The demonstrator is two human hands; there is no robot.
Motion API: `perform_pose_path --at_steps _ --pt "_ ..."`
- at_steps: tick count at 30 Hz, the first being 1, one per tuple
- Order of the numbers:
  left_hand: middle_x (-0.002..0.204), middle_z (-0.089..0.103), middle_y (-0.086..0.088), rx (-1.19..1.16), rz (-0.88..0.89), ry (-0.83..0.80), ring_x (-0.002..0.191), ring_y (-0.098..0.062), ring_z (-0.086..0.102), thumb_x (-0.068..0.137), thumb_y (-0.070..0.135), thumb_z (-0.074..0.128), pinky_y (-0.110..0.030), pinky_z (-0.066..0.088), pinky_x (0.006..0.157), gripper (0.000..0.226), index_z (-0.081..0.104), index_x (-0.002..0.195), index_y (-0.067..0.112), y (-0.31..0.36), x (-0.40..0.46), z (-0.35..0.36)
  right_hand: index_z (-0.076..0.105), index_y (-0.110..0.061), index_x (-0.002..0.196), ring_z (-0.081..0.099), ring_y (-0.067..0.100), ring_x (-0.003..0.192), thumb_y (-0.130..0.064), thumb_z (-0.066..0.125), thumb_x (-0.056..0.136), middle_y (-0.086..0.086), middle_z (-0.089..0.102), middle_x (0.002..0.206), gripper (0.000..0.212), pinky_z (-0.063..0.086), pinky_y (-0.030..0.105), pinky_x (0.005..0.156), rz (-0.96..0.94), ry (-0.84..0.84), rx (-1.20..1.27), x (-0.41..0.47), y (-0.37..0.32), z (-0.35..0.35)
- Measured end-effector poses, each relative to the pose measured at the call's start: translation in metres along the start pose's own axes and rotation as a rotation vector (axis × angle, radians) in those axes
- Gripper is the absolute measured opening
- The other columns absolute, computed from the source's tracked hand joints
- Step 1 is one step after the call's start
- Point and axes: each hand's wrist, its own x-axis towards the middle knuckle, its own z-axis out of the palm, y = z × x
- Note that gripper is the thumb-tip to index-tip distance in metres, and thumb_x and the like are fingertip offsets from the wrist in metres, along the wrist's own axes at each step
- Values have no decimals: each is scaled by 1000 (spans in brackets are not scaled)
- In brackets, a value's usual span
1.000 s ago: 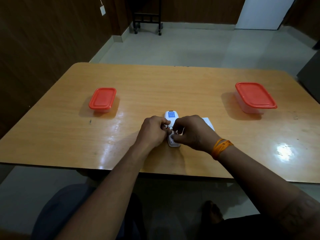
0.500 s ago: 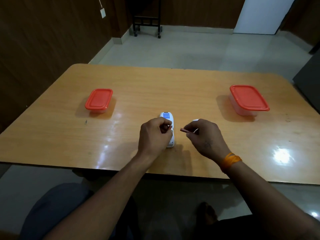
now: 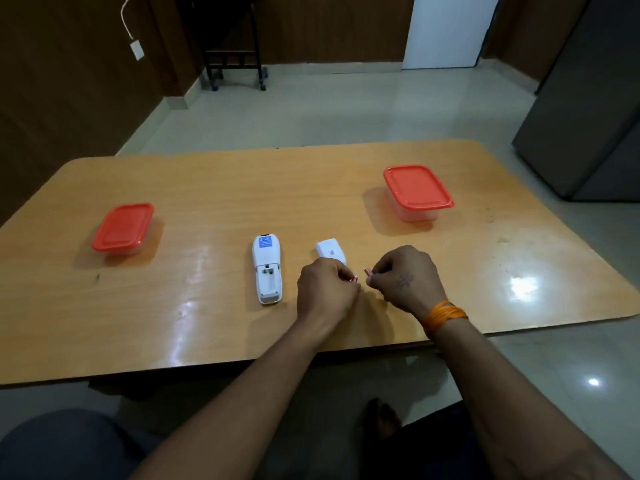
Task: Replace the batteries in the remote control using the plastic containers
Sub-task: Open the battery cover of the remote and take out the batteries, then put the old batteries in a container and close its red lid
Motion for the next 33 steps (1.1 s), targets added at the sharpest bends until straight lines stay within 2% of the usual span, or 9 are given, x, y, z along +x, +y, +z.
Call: perform_pose_path --at_steps 6,11,17,22,28,33 --pt "94 81 0 86 40 39 97 -19 74 86 21 77 -26 53 82 9 84 90 19 3 5 15 80 -10 83 71 33 88 -35 79 83 12 78 87 24 60 37 75 11 -35 -137 11 9 13" --pt "94 82 2 84 34 51 97 -16 73 85 25 80 -26 52 84 8 85 89 20 0 6 16 77 -9 90 69 34 91 -36 78 84 13 76 93 28 58 34 76 46 -37 -115 17 11 13" --pt "91 82 5 46 11 39 94 -13 73 83 30 84 -23 51 80 12 85 89 20 -2 7 14 78 -8 88 69 33 86 -34 79 82 12 75 89 26 58 33 74 83 -51 -76 18 12 10" --pt "99 82 4 45 14 45 99 -12 73 82 34 85 -23 53 85 23 85 100 21 -4 8 11 76 -5 79 68 32 77 -26 70 78 12 72 75 22 59 34 69 89 -47 -62 16 11 3" --pt "94 81 4 40 164 106 85 -7 73 87 34 81 -29 61 82 22 84 102 18 2 11 7 75 -2 69 71 35 66 -28 66 80 16 73 64 30 62 40 65 114 64 20 21 16 -12" --pt "92 79 7 -41 216 87 83 -7 72 92 28 75 -33 61 83 17 81 105 19 22 29 9 72 -6 69 72 37 70 -30 65 79 17 73 69 27 63 47 69 178 213 194 37 35 -25"
